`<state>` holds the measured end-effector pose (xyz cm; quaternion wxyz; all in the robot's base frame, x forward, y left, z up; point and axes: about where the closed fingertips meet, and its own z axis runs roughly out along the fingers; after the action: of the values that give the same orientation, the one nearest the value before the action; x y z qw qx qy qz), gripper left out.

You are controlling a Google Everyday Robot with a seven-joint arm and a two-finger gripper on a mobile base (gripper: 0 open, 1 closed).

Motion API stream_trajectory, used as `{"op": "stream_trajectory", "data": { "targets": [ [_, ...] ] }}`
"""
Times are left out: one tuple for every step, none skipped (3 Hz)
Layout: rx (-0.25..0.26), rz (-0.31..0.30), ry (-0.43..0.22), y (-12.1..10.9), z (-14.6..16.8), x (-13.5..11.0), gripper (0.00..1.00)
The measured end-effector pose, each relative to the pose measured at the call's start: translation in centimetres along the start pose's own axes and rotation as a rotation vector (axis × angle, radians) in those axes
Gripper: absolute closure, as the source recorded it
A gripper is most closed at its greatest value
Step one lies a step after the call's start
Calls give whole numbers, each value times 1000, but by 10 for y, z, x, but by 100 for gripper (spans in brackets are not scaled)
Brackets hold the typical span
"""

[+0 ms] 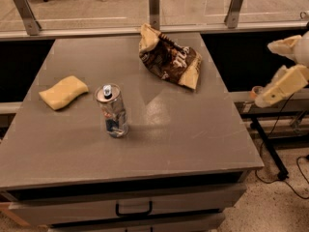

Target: Move brown chip bag near sponge

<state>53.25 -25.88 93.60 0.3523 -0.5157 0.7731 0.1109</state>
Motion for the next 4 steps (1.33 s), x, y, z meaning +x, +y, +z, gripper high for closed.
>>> {"op": "stream_trajectory", "data": {
  "targets": [
    [-38,24,-35,2,53,-29,0],
    [-32,-5,-31,-2,116,-59,0],
    [-15,-12,-39,-7,120,-64,0],
    [16,4,-26,-11,119,-75,0]
  ]
}}
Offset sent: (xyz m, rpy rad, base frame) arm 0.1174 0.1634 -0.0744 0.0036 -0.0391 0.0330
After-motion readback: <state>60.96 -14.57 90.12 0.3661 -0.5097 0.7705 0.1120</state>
